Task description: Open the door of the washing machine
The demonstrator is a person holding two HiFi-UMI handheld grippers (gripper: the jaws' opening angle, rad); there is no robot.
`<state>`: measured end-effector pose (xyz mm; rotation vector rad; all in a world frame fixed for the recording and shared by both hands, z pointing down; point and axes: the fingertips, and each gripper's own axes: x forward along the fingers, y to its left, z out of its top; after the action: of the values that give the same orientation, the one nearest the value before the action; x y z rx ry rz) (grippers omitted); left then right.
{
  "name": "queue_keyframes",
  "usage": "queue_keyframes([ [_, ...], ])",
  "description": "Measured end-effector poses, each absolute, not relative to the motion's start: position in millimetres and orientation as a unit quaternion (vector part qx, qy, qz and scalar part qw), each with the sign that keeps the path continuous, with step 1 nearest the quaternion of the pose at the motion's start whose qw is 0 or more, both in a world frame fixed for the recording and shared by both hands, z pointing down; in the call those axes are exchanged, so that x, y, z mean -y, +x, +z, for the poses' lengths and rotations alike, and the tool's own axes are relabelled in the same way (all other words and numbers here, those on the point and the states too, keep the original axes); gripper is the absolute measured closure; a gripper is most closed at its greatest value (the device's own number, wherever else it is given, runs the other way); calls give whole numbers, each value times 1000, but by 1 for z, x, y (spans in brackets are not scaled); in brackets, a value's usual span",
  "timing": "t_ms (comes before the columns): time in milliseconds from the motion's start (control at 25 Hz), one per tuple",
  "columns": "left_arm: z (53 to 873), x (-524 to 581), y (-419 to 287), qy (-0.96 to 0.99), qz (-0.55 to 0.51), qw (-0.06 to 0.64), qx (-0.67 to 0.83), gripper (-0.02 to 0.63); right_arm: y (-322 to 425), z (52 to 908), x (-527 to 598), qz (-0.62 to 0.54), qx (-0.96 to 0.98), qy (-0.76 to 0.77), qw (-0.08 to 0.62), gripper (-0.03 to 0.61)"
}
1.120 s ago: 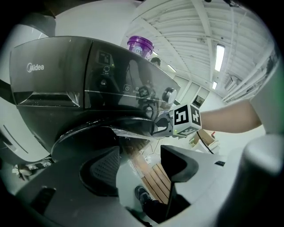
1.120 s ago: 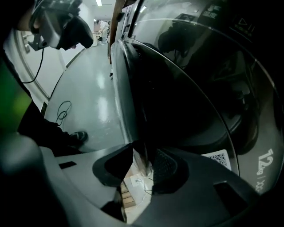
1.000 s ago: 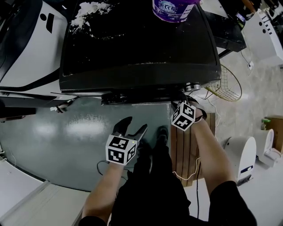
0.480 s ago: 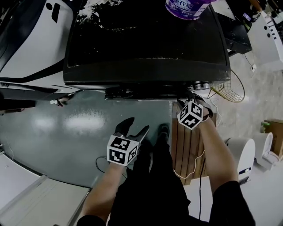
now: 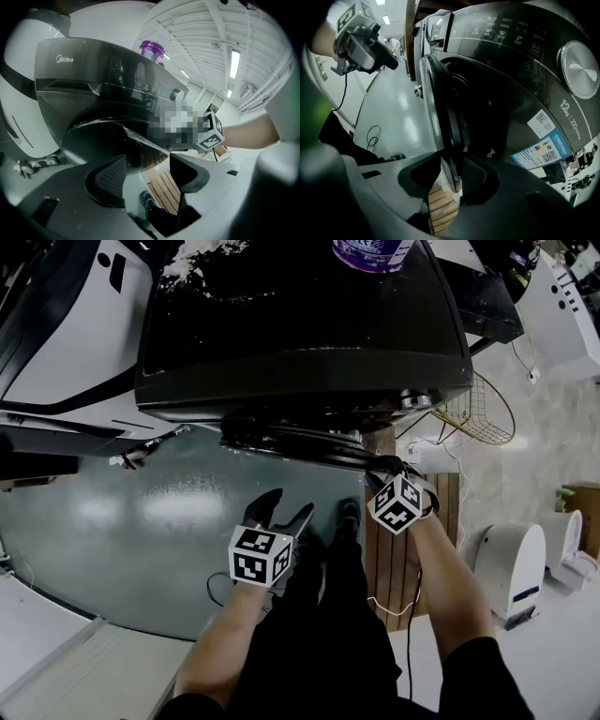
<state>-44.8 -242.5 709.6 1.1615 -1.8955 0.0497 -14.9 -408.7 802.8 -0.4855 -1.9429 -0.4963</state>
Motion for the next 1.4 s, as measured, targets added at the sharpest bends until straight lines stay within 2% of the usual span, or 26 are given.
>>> queue_keyframes([
  [360, 707, 241, -32, 474, 25, 434, 766, 311, 35, 804, 364, -129, 821, -183, 525, 453],
  [640, 717, 219, -12, 441, 34, 462, 768, 332, 85, 801, 322, -86, 797, -261, 538, 465],
  [840, 713, 210, 4, 430, 33, 472, 769, 345, 121, 781, 324, 0, 810, -256, 527, 471],
  [1040, 716, 188, 4, 403, 55, 475, 780, 357, 159, 775, 330, 0, 790, -271, 550, 471],
  [1400, 725, 136, 13, 344, 48, 498, 795, 371, 143, 745, 309, 23, 788, -309, 532, 471],
])
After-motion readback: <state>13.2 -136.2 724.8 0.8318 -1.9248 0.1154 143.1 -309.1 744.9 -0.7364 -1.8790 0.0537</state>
